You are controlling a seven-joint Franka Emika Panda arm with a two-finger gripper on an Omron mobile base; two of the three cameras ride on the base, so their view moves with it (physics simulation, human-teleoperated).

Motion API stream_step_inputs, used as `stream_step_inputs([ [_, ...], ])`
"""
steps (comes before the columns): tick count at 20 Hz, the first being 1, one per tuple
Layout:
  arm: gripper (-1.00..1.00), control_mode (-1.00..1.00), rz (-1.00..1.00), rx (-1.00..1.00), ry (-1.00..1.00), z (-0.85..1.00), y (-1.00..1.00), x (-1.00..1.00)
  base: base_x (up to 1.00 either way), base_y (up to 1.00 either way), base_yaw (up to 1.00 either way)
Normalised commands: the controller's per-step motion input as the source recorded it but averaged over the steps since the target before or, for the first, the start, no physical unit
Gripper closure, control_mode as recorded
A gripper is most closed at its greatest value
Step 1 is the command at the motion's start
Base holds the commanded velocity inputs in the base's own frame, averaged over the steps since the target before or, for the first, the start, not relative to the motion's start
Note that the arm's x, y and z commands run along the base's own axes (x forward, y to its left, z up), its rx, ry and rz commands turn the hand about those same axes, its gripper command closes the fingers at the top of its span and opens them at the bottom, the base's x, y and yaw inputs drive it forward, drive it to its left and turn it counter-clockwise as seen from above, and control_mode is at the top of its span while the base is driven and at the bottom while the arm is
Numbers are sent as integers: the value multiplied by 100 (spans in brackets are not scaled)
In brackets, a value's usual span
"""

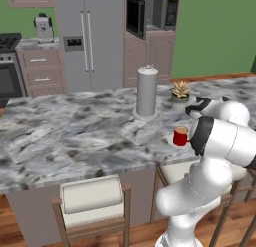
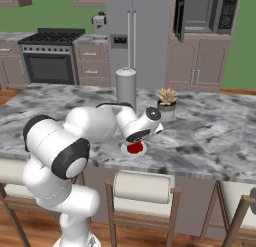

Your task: Pick the cup of tea, navigate to the dining table, and place it on the saucer.

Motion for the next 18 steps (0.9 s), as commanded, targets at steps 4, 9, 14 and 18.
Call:
stream_step_inputs([
  [4, -100, -100, 0, 2, -3, 54, 12, -71, 0, 0, 0],
  [9, -100, -100, 0, 0, 9, 65, 39, -99, 0, 0, 0],
  [14, -100, -100, -7, 0, 9, 74, 72, -91, 0, 0, 0],
  [18, -100, -100, -7, -1, 2, 54, 80, -86, 0, 0, 0],
])
